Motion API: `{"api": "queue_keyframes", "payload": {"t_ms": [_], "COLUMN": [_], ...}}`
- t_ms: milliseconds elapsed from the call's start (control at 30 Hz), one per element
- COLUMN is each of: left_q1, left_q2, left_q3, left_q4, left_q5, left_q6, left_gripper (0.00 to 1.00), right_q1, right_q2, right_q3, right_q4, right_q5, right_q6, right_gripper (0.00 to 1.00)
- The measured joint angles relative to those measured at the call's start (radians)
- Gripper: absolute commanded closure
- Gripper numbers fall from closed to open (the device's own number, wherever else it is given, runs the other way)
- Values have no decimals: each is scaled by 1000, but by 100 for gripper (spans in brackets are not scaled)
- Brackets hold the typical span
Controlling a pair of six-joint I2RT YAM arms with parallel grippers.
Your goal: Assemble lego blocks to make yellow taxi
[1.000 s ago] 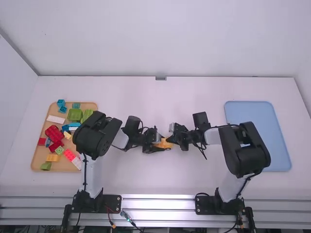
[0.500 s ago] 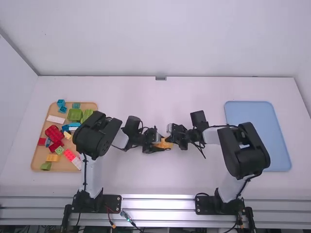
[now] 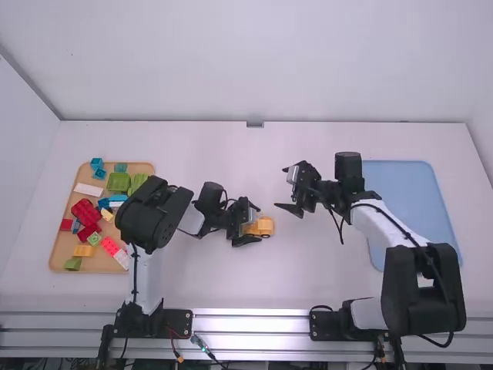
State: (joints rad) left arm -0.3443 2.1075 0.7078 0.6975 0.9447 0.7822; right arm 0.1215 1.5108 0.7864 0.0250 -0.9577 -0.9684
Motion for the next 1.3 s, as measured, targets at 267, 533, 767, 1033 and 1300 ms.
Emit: {"api": "queue_keyframes", "payload": {"t_ms": [267,533,767,1033,1300], "left_q1": [87,427,658,838,861], "left_q2": [-116,-571,-807,-911,-743], "left_q3": [-29,-41,-39,7,322], "left_q4": [-148,-669,-854,-954,-1386], "left_q5": [4,28,-29,-400,-814], "left_q6": [-22,-53,-237,-745,-970], "left_gripper": [1,1,1,1,1], "right_q1": [30,96,132,109,42], "right_q2": [0,0,0,0,0], "right_q3": [0,0,-1,-1,0], "right_q4": [18,118,209,315,337], "right_q5": [68,165,243,352,374], "right_q6": [21,24,38,179,260], "right_gripper": [1,1,1,1,1]}}
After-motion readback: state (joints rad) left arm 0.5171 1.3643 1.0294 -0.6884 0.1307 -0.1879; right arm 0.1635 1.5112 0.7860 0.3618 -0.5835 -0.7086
